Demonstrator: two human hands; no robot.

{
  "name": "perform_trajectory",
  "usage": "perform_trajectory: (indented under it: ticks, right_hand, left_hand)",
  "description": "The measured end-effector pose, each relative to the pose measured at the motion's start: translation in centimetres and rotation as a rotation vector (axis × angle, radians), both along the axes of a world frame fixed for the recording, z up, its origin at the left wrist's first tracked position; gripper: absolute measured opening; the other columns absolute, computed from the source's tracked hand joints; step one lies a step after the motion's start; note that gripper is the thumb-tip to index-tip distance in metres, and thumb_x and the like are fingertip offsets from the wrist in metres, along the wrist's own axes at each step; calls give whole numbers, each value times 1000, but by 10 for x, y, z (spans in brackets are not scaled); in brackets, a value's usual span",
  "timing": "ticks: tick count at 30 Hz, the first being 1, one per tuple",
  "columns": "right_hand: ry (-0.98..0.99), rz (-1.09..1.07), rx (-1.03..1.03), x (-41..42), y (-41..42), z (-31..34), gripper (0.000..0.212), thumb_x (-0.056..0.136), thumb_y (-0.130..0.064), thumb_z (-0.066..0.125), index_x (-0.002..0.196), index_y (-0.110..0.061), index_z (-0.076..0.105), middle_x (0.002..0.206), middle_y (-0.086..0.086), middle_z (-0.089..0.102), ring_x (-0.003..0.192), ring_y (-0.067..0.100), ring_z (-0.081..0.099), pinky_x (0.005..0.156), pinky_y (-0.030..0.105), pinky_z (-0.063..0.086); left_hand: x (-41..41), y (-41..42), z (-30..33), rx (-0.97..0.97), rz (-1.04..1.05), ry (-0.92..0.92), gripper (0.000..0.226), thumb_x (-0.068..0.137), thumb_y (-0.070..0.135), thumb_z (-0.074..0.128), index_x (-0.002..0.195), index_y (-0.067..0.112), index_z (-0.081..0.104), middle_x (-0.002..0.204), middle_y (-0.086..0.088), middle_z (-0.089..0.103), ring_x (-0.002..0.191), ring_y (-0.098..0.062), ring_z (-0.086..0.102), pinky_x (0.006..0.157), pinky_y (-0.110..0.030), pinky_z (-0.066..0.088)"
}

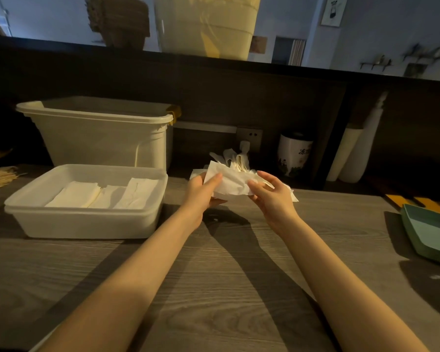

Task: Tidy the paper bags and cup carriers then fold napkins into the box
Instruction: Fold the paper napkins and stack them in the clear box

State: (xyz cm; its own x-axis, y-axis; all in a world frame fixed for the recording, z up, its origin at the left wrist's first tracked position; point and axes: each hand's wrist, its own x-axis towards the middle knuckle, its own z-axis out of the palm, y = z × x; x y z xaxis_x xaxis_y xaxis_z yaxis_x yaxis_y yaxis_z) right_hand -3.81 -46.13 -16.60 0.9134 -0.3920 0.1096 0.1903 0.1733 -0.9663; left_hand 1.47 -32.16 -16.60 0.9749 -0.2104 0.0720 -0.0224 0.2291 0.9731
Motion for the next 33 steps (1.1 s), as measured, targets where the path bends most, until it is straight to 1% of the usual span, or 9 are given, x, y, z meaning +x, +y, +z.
perform_trajectory:
  ticks: [4,8,12,17,23,27,29,31,33]
  right_hand:
    - [62,63,36,2,1,1,50,86,-18,64,131,-9,45,112,13,60,89,21,66,76,28,58]
    - [197,128,17,3,5,0,62,85,-39,62,135,-11,39,123,17,54,98,28,66,80,34,56]
    - [212,75,-107,4,6,-5,69,80,-25,72,137,-8,37,123,14,55,99,24,64,83,33,56]
    - [199,32,-59,4,0,-8,69,78,1,70,137,-11,37,110,14,58,95,25,66,84,35,55]
    - [241,37,-133,3,-1,-6,62,83,-2,67,139,-9,40,117,8,56,91,17,62,71,24,54]
    - [294,233,21,3,-6,-5,81,73,-27,72,142,-12,32,136,15,49,122,29,49,106,39,39]
    - [323,272,30,4,-5,-5,90,69,-37,71,145,-14,27,139,15,47,125,29,48,108,40,37]
    - [322,228,50,6,-4,-7,88,71,-35,73,144,-12,29,136,15,49,119,28,54,100,38,46]
    - [307,154,85,7,-5,-8,74,76,-23,73,140,-8,37,126,16,55,103,25,63,79,33,56]
  left_hand:
    - [2,-1,-1,147,98,-139,35,94,22,52,127,12,46,111,0,53,92,-11,55,67,-21,55]
    - [1,-1,-1,319,138,-359,32,94,17,52,125,7,50,106,1,53,92,-8,53,57,-8,49]
    - [-2,-4,-2,374,50,-405,29,95,20,51,119,6,57,97,2,59,84,-8,57,70,-21,52]
    - [-3,-4,0,184,31,-215,12,96,26,48,104,18,53,88,7,58,77,-5,60,62,-15,53]
    - [-3,-3,0,-2,-2,55,21,95,25,49,116,19,49,110,-3,56,98,-20,59,82,-37,55]
    - [-5,-3,3,-90,-62,140,32,98,22,45,129,13,46,114,-7,56,99,-24,59,80,-38,54]
    - [-6,-4,4,-119,-80,161,33,98,22,44,129,12,45,113,-7,56,97,-24,59,75,-36,54]
    - [-6,-4,3,-146,-113,195,33,98,21,43,130,11,45,114,-8,57,103,-26,59,72,-34,54]
    - [-7,-3,3,-149,-158,222,32,99,19,43,129,11,45,113,-8,58,106,-26,58,69,-32,53]
